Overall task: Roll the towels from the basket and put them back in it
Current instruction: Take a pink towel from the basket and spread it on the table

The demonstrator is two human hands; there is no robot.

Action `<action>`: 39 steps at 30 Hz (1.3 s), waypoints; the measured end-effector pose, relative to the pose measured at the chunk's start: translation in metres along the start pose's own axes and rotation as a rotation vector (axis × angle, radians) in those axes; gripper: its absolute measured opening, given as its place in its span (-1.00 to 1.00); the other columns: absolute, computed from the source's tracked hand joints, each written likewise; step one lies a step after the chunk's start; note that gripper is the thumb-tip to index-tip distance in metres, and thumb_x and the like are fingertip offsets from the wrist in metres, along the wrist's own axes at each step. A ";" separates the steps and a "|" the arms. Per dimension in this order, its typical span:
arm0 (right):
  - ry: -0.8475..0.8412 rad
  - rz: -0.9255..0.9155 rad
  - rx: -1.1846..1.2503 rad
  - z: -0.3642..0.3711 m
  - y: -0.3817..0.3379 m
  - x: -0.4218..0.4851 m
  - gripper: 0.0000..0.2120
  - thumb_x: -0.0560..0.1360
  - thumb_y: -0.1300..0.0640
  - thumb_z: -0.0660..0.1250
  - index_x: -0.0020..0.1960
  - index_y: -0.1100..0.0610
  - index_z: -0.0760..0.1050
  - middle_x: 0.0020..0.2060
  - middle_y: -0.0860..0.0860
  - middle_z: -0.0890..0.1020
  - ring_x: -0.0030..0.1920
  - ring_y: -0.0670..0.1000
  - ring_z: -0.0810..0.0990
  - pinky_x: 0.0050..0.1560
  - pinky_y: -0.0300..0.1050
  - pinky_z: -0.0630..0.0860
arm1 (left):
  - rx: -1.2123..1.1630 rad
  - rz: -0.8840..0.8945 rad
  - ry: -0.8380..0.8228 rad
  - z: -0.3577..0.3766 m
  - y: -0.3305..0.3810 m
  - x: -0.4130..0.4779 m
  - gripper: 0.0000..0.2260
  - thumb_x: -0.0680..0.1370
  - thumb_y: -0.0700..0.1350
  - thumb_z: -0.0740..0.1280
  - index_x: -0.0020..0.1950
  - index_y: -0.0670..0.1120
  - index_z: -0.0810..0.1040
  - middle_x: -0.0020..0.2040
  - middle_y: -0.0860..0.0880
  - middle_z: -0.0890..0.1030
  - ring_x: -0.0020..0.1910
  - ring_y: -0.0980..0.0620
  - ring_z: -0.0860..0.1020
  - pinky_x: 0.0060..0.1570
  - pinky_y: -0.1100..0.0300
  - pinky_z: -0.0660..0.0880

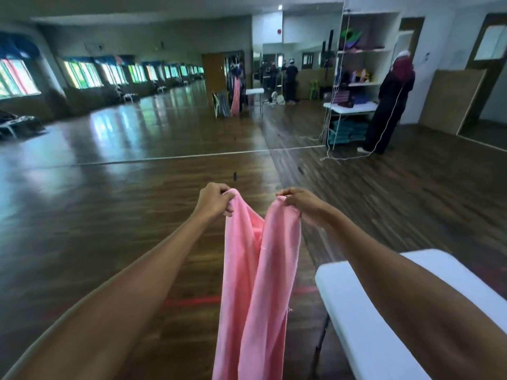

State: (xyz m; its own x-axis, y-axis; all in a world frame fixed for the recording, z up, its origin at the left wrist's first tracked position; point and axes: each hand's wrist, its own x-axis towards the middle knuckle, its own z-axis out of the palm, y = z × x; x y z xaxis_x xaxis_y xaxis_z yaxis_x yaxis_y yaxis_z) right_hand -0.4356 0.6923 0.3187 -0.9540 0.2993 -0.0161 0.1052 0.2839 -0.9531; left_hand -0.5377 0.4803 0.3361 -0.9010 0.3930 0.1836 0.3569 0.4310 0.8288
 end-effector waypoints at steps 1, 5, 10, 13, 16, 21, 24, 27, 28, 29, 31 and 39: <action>-0.005 -0.042 -0.054 -0.017 -0.006 0.016 -0.87 0.49 0.35 0.21 -0.10 0.25 0.53 -0.23 0.09 0.49 -0.20 0.00 0.44 -0.26 -0.21 0.30 | 0.007 0.008 0.008 0.006 0.008 0.022 -0.81 0.57 -0.27 0.26 -0.21 -0.20 0.60 -0.41 -0.17 0.59 -0.53 0.01 0.59 -0.38 0.17 0.62; 0.032 -0.089 -0.224 -0.081 -0.022 0.089 -0.88 0.47 0.31 0.27 -0.17 0.35 0.54 -0.29 0.12 0.44 -0.32 -0.02 0.38 -0.35 -0.18 0.25 | 0.018 0.030 0.048 0.029 0.038 0.109 -0.78 0.53 -0.29 0.23 -0.27 -0.17 0.58 -0.42 -0.16 0.61 -0.48 -0.04 0.62 -0.33 0.18 0.61; 0.341 -0.090 -0.290 -0.146 -0.030 0.188 -0.80 0.45 0.27 0.36 0.02 0.14 0.69 -0.16 0.02 0.67 -0.13 -0.03 0.53 -0.23 -0.25 0.39 | -0.075 0.077 0.111 0.063 0.070 0.214 -0.78 0.52 -0.32 0.21 -0.26 -0.18 0.58 -0.44 -0.15 0.58 -0.52 -0.01 0.60 -0.40 0.17 0.61; 0.453 -0.145 -0.322 -0.179 -0.037 0.232 -0.81 0.50 0.25 0.37 0.08 0.16 0.68 -0.03 0.04 0.70 -0.07 -0.08 0.55 -0.19 -0.31 0.40 | -0.112 0.118 0.116 0.087 0.090 0.277 -0.80 0.52 -0.32 0.22 -0.22 -0.19 0.61 -0.40 -0.14 0.59 -0.49 0.04 0.60 -0.40 0.15 0.62; 0.517 -0.219 -0.386 -0.214 -0.044 0.274 -0.78 0.53 0.31 0.29 0.09 0.20 0.67 0.02 0.08 0.70 -0.01 -0.04 0.58 -0.09 -0.30 0.43 | -0.142 0.173 0.132 0.107 0.107 0.343 -0.79 0.51 -0.33 0.23 -0.22 -0.18 0.62 -0.41 -0.11 0.59 -0.46 0.01 0.61 -0.41 0.17 0.61; 0.653 -0.220 -0.434 -0.277 -0.043 0.343 -0.72 0.47 0.36 0.18 -0.10 0.17 0.66 -0.06 0.08 0.70 0.01 0.05 0.63 -0.10 -0.23 0.43 | -0.180 0.195 0.164 0.136 0.124 0.428 -0.80 0.55 -0.31 0.25 -0.19 -0.14 0.60 -0.37 -0.11 0.61 -0.40 -0.03 0.63 -0.34 0.11 0.64; 0.711 -0.118 -0.583 -0.306 -0.018 0.355 -0.74 0.49 0.25 0.11 -0.16 0.03 0.54 -0.10 0.11 0.65 -0.04 0.16 0.59 -0.09 -0.07 0.44 | -0.216 0.159 0.151 0.165 0.107 0.448 -0.78 0.55 -0.30 0.24 -0.23 -0.09 0.58 -0.37 -0.14 0.59 -0.39 -0.05 0.64 -0.34 0.10 0.64; 0.751 0.041 -0.672 -0.323 0.034 0.351 -0.78 0.53 0.20 0.14 -0.04 0.04 0.56 0.02 0.15 0.60 0.06 0.24 0.54 -0.03 0.00 0.42 | -0.202 0.110 0.086 0.209 0.062 0.440 -0.76 0.56 -0.28 0.25 -0.25 -0.06 0.58 -0.39 -0.13 0.60 -0.38 -0.07 0.65 -0.32 0.11 0.64; 0.779 0.105 -0.627 -0.329 0.055 0.348 -0.76 0.56 0.17 0.15 0.07 0.06 0.58 0.09 0.17 0.57 0.12 0.26 0.53 0.04 0.03 0.43 | -0.190 0.085 0.059 0.223 0.045 0.433 -0.77 0.56 -0.28 0.26 -0.24 -0.07 0.58 -0.38 -0.14 0.60 -0.40 -0.05 0.65 -0.32 0.13 0.64; 0.812 0.177 -0.561 -0.334 0.076 0.342 -0.74 0.58 0.14 0.17 0.14 0.07 0.59 0.14 0.19 0.55 0.16 0.27 0.52 0.11 0.04 0.44 | -0.181 0.053 0.029 0.239 0.027 0.423 -0.80 0.56 -0.28 0.26 -0.21 -0.11 0.60 -0.37 -0.16 0.61 -0.42 -0.02 0.64 -0.33 0.14 0.64; 0.897 0.284 -0.411 -0.349 0.120 0.328 -0.72 0.57 0.13 0.19 0.18 0.11 0.60 0.18 0.22 0.56 0.18 0.27 0.53 0.18 0.03 0.46 | -0.171 -0.014 -0.021 0.269 -0.009 0.399 -0.85 0.56 -0.29 0.26 -0.11 -0.21 0.62 -0.32 -0.22 0.61 -0.39 -0.05 0.63 -0.29 0.14 0.64; 1.015 0.518 -0.194 -0.382 0.280 0.220 -0.70 0.46 0.28 0.20 0.03 0.15 0.67 0.05 0.21 0.66 0.17 0.23 0.54 0.18 -0.09 0.46 | -0.035 -0.244 -0.146 0.353 -0.110 0.268 -0.87 0.53 -0.22 0.31 -0.06 -0.11 0.67 -0.23 -0.19 0.67 -0.16 -0.12 0.66 -0.05 0.03 0.61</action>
State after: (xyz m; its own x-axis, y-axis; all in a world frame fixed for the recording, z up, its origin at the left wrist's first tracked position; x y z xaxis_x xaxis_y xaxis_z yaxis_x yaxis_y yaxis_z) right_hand -0.5085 1.1856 0.1634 -0.1286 0.9900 -0.0573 0.5429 0.0219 -0.8395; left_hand -0.7317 0.8252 0.1079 -0.9134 0.3947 -0.0994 0.1227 0.4998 0.8574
